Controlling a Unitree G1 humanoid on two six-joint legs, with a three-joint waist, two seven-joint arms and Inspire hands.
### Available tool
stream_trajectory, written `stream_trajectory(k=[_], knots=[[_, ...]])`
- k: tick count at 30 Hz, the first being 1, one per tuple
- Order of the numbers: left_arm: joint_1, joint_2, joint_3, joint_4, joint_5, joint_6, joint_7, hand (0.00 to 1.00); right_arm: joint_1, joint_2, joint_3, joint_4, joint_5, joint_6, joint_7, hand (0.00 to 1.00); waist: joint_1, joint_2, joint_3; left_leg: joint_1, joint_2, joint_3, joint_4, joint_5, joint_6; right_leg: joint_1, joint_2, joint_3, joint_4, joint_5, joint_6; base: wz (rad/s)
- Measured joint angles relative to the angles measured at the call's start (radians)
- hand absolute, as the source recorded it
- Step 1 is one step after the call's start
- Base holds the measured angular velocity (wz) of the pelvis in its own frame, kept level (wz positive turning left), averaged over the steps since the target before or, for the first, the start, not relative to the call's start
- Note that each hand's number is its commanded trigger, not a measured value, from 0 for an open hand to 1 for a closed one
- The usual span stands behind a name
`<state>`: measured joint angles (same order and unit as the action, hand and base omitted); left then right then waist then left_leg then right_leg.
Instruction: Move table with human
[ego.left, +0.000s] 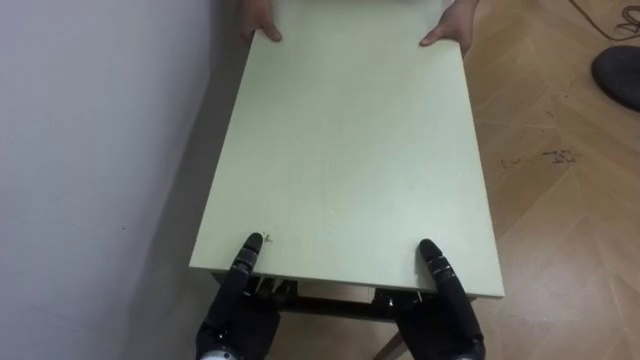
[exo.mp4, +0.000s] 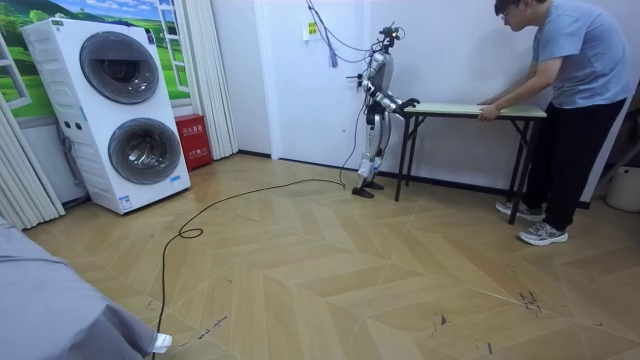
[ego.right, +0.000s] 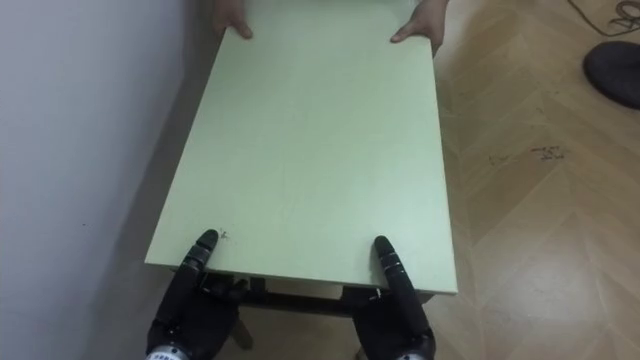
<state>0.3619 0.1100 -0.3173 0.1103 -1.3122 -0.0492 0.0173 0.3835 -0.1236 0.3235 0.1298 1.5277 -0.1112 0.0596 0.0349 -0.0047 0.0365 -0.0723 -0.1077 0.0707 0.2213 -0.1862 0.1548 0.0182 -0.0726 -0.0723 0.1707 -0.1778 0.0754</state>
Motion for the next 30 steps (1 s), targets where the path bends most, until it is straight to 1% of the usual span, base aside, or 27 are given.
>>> stream_trajectory(k=[1,2,3,4,5,6,7,8,9,11,12,13,15,16,17,18,19,30], knots=[[0.000,0.000,0.000,0.004,0.001,0.000,-0.004,0.71,0.000,0.002,0.000,0.002,-0.005,0.000,0.000,0.81,0.000,0.000,0.0000,0.001,0.001,0.000,0.000,0.000,0.000,0.000,0.001,0.000,0.000,0.000,0.000,0.00],[0.000,-0.001,0.001,0.007,0.007,0.000,-0.008,0.58,0.000,0.002,0.000,0.003,-0.006,0.000,0.000,0.65,0.000,0.000,0.0000,0.001,0.001,0.000,0.000,0.000,0.000,0.001,0.001,0.000,0.000,0.000,0.000,0.00],[0.002,-0.001,0.002,0.009,0.010,0.000,-0.011,0.50,-0.001,0.003,0.003,0.011,-0.007,-0.002,0.008,0.28,0.001,0.000,-0.0003,0.002,0.002,0.000,0.000,0.000,0.000,0.001,0.001,0.000,0.001,0.000,-0.001,0.00],[0.002,-0.001,0.002,0.019,0.013,-0.002,-0.026,0.42,-0.002,0.004,0.004,0.022,-0.007,-0.004,0.020,0.00,0.001,-0.001,-0.0007,0.004,0.002,0.002,-0.001,0.000,0.000,0.001,0.002,0.001,0.001,0.001,-0.001,-0.04],[0.002,-0.001,0.004,0.032,0.018,-0.004,-0.042,0.37,-0.002,0.005,0.005,0.029,-0.007,-0.004,0.028,0.00,0.001,-0.001,-0.0008,0.007,0.003,0.004,-0.002,0.000,0.000,0.002,0.002,0.001,0.001,0.001,-0.001,-0.04],[0.002,0.000,0.005,0.035,0.020,-0.004,-0.049,0.12,-0.002,0.005,0.006,0.031,-0.007,-0.003,0.031,0.00,0.001,-0.001,-0.0009,0.008,0.003,0.004,-0.002,0.000,0.000,0.003,0.002,0.001,0.002,0.001,-0.001,0.00],[0.001,0.002,0.008,0.043,0.048,-0.004,-0.057,0.05,-0.002,0.004,0.008,0.041,-0.013,0.002,0.045,0.00,0.001,-0.002,-0.0012,0.010,0.003,0.004,-0.005,0.000,0.000,0.004,0.002,0.001,0.002,0.001,-0.001,0.00],[0.001,0.010,0.010,0.049,0.110,-0.004,-0.065,0.00,-0.002,0.003,0.009,0.054,-0.046,0.004,0.066,0.00,-0.001,-0.003,-0.0016,0.015,0.003,0.006,-0.007,0.000,0.000,0.007,0.002,0.001,0.001,0.001,-0.001,-0.04],[0.001,0.016,0.011,0.050,0.142,-0.004,-0.071,0.00,-0.002,0.001,0.009,0.055,-0.058,0.008,0.075,0.00,-0.002,-0.003,-0.0018,0.016,0.004,0.007,-0.007,0.000,0.000,0.008,0.003,0.001,0.001,0.001,-0.001,-0.06],[-0.016,0.035,0.009,0.059,0.254,0.003,-0.102,0.00,-0.003,-0.003,0.007,0.057,-0.131,0.028,0.097,0.00,-0.005,-0.005,-0.0035,0.020,0.006,0.009,-0.008,0.000,0.000,0.011,0.004,0.001,0.001,0.002,-0.003,-0.02],[-0.026,0.036,0.008,0.069,0.276,0.006,-0.109,0.00,-0.003,-0.004,0.007,0.058,-0.145,0.030,0.097,0.00,-0.004,-0.005,-0.0037,0.024,0.006,0.009,-0.008,0.000,0.000,0.014,0.005,0.001,0.001,0.002,-0.003,-0.03],[-0.036,0.036,0.004,0.084,0.312,0.012,-0.115,0.00,-0.004,-0.005,0.005,0.061,-0.166,0.040,0.097,0.00,-0.004,-0.007,-0.0064,0.032,0.007,0.009,-0.013,0.000,0.000,0.020,0.005,0.002,0.001,0.002,-0.003,-0.03],[-0.049,0.037,0.001,0.106,0.350,0.023,-0.122,0.00,-0.007,-0.005,0.005,0.070,-0.191,0.050,0.105,0.00,-0.004,-0.010,-0.0146,0.038,0.007,0.010,-0.016,0.000,0.000,0.024,0.006,0.003,0.000,0.002,-0.004,-0.04],[-0.053,0.034,-0.003,0.114,0.367,0.033,-0.131,0.00,-0.009,-0.007,0.004,0.074,-0.203,0.053,0.111,0.00,-0.005,-0.010,-0.0144,0.043,0.008,0.011,-0.017,0.000,0.000,0.029,0.007,0.004,0.000,0.003,-0.004,0.00],[-0.053,0.034,-0.005,0.114,0.370,0.038,-0.135,0.00,-0.010,-0.008,0.002,0.078,-0.204,0.057,0.114,0.00,-0.006,-0.011,-0.0144,0.047,0.008,0.011,-0.017,0.000,0.000,0.033,0.007,0.004,-0.001,0.003,-0.004,0.00],[-0.053,0.034,-0.010,0.114,0.379,0.044,-0.143,0.00,-0.013,-0.007,0.000,0.089,-0.203,0.060,0.124,0.00,-0.006,-0.011,-0.0173,0.050,0.008,0.011,-0.018,0.000,0.000,0.034,0.007,0.003,0.000,0.003,-0.004,0.00],[-0.056,0.034,-0.012,0.114,0.384,0.046,-0.148,0.00,-0.018,-0.007,0.000,0.096,-0.203,0.062,0.131,0.00,-0.006,-0.010,-0.0179,0.050,0.008,0.011,-0.018,0.000,0.000,0.034,0.007,0.004,-0.001,0.003,-0.004,0.00],[-0.057,0.032,-0.019,0.114,0.393,0.074,-0.156,0.00,-0.021,-0.012,-0.010,0.096,-0.211,0.082,0.142,0.00,-0.005,-0.008,-0.0169,0.051,0.008,0.011,-0.018,0.000,0.000,0.036,0.006,0.002,-0.001,0.003,-0.005,0.00]])
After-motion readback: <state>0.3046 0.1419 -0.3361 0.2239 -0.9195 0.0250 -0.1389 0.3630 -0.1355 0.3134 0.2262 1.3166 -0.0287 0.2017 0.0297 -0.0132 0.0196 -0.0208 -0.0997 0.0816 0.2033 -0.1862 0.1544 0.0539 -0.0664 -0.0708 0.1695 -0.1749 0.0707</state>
